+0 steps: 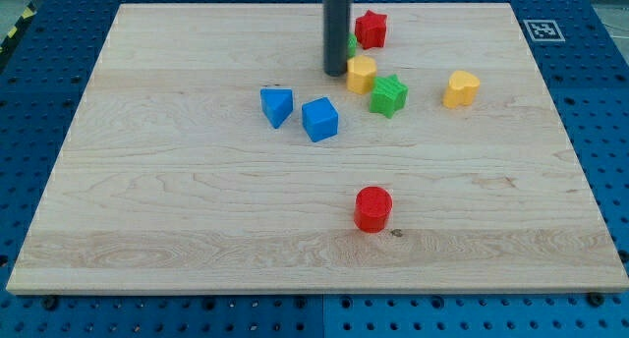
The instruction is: Move the green circle to the top right of the hexagon
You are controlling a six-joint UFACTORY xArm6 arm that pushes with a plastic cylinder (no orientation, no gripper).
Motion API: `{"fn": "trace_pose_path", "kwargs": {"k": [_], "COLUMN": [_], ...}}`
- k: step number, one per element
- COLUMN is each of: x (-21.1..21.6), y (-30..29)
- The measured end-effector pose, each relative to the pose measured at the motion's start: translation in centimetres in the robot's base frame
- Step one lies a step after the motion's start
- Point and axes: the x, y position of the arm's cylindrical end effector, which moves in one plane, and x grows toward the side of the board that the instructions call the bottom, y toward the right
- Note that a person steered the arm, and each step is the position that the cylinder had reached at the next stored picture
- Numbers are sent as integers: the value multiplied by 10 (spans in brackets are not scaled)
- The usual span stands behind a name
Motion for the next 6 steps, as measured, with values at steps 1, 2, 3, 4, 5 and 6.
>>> {"fn": "trace_pose_path", "kwargs": {"k": [1, 2, 3, 4, 5, 6], "x": [10, 6, -29, -44, -44, -42], "y": [9, -20, -58, -55, -10, 33]}}
